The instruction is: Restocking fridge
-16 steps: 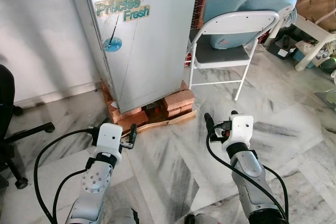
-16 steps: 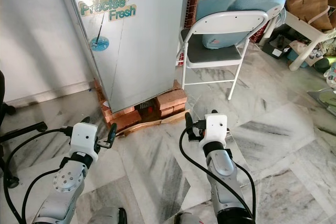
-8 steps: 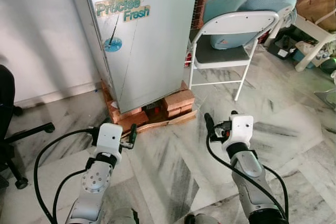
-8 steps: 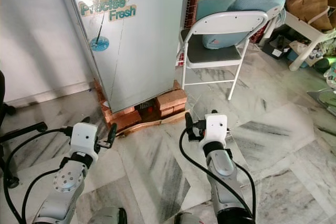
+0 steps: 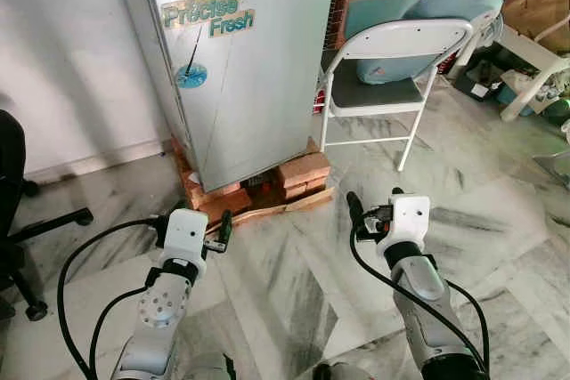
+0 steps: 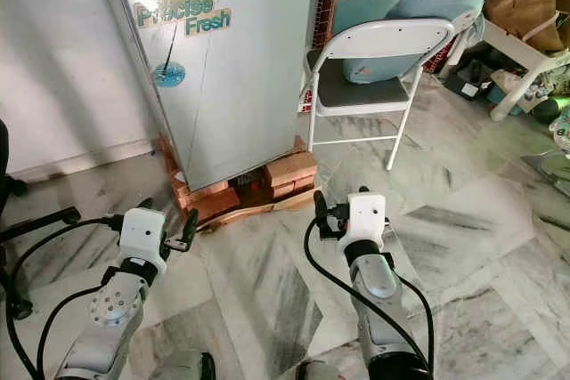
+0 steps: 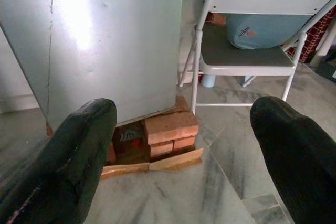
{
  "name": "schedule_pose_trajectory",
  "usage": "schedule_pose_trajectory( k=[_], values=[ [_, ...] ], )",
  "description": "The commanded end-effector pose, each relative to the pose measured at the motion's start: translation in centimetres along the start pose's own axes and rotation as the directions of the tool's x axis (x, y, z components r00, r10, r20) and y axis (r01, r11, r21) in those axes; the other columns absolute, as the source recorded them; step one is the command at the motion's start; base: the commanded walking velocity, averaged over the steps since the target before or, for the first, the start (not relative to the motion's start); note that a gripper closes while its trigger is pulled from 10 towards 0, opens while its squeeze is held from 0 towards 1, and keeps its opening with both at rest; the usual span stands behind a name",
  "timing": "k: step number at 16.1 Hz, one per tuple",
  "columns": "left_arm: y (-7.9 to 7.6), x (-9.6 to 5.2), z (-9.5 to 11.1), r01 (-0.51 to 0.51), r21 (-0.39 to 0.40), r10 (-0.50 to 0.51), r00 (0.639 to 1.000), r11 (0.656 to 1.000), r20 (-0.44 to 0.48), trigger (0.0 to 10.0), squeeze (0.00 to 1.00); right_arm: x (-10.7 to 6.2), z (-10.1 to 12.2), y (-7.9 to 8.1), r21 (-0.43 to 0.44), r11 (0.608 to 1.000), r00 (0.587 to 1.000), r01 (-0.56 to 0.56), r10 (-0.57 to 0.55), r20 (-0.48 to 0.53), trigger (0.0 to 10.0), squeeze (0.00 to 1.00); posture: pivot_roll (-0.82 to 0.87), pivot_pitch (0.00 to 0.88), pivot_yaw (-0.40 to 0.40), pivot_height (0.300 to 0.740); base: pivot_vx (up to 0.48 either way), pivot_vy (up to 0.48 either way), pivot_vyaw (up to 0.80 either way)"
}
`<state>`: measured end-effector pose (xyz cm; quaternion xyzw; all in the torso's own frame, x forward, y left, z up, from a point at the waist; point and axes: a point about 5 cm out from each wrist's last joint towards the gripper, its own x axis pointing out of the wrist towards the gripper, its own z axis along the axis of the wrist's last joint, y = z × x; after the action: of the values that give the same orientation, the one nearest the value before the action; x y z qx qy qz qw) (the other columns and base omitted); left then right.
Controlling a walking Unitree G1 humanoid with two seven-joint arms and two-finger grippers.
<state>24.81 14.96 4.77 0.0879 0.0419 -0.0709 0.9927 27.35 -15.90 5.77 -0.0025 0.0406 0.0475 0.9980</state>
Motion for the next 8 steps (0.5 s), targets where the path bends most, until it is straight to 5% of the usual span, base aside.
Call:
schedule_pose_trajectory(
  k=[1,3,8],
  values=[
    [0.29,0.1,0.04,-0.028,-0.031,0.028,1.0,0.999,-0.005,10.0,0.0,0.3,0.58,-0.67,0.041,0.998,0.999,0.043,-0.043,0.014,10.0,0.0,0.13,0.052,-0.037,0.74,0.0,0.337,-0.8],
    [0.85,0.32,-0.12,-0.068,-0.078,0.067,0.998,0.995,-0.019,10.0,0.0,0.89,1.21,-1.27,0.124,0.988,0.995,0.09,-0.095,0.028,10.0,0.0,0.13,0.051,-0.037,0.74,0.0,0.409,-0.8],
    [1.12,0.54,0.26,-0.04,-0.067,0.041,0.999,0.997,0.012,10.0,0.0,0.76,1.3,-1.22,0.123,0.989,0.995,0.088,-0.093,0.04,10.0,0.0,0.13,0.059,-0.03,0.74,0.0,0.474,-0.76]
  ],
)
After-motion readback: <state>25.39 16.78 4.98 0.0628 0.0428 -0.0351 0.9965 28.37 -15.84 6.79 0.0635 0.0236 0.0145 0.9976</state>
